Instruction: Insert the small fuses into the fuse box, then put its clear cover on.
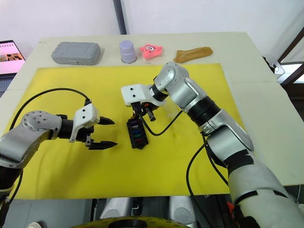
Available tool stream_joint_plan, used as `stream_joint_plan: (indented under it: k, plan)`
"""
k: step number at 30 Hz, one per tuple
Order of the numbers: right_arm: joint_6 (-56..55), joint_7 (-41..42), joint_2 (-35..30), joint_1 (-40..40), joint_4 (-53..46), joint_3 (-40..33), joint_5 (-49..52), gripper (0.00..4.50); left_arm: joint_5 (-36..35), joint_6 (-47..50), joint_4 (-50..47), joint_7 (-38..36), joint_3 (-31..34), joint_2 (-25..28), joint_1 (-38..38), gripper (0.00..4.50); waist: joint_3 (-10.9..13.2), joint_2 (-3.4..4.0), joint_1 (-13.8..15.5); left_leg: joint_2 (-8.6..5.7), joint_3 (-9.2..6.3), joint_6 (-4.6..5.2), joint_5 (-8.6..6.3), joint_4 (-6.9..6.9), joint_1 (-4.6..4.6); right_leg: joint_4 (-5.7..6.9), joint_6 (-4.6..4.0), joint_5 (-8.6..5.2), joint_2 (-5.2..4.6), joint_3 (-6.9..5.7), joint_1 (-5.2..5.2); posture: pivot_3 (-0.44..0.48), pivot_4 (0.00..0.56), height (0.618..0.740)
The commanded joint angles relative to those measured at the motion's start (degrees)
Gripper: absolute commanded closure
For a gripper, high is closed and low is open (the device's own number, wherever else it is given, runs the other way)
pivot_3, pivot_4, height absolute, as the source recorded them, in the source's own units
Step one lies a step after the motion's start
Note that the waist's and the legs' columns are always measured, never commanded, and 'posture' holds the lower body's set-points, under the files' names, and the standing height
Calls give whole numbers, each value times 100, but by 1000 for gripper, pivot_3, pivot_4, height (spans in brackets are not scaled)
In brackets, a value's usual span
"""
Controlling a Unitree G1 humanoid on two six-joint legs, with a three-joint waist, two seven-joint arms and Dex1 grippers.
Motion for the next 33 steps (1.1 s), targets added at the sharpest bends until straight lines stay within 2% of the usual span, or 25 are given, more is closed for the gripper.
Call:
stream_joint_plan:
  k: [1,33]
  plan:
    - [-21,19,59,-120,13,-114,-56,4500,-32,7,-139,24,127,-4,-90,22,0,0,0,0,0,0,0,0,0,0,0,0,0,0,0,0,150,731]
    - [62,129,107,-133,-7,-59,-264,4500,-41,2,-130,102,134,-63,-112,22,0,0,-1,0,0,-1,1,0,-1,1,0,0,0,0,-2,0,150,731]
